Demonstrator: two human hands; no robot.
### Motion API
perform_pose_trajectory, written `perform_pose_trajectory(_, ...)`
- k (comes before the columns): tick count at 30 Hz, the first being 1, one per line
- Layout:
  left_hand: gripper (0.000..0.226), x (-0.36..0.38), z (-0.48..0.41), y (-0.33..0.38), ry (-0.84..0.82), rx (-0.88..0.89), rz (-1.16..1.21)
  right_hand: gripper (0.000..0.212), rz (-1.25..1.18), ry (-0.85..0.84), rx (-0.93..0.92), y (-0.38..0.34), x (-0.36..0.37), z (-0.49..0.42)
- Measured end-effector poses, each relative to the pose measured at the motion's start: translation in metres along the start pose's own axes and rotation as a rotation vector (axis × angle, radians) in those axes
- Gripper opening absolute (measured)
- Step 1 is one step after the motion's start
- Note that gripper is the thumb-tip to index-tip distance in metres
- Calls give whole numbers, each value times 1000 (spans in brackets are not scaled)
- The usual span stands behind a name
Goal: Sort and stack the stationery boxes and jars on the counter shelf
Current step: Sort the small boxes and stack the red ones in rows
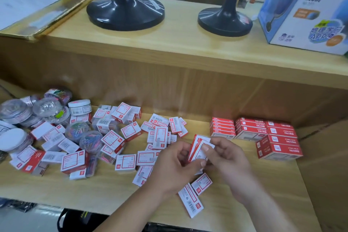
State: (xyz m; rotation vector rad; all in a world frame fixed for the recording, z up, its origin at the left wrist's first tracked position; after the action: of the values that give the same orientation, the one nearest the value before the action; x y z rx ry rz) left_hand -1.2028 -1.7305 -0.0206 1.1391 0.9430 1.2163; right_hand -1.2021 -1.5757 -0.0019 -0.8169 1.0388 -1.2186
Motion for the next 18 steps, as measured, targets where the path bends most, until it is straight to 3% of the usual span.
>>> perform_pose_trajectory(8, 50, -23, 1, 11, 3, -5, 57, 16, 87, -63, 22, -11, 4, 4)
perform_pose_trajectory(12, 45, -21, 1, 14, -5, 26, 83, 14, 98, -95, 0, -17, 10, 7)
perform_pose_trajectory(18, 28, -37, 1, 5, 104, 42, 163, 15, -10, 79, 7, -16, -9, 9)
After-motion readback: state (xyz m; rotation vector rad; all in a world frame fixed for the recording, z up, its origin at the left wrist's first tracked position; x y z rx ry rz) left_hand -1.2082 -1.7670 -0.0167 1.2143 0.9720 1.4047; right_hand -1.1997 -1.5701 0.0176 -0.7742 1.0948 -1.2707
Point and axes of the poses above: each hand's wrist, its own z-axis away from the middle knuckle, its own x-axis out of the palm, y = z × x, the point moved 6 cm from there along -z, towards the middle knuckle, and after that the axes turned 11 degrees about z, right-handed, at the moved point
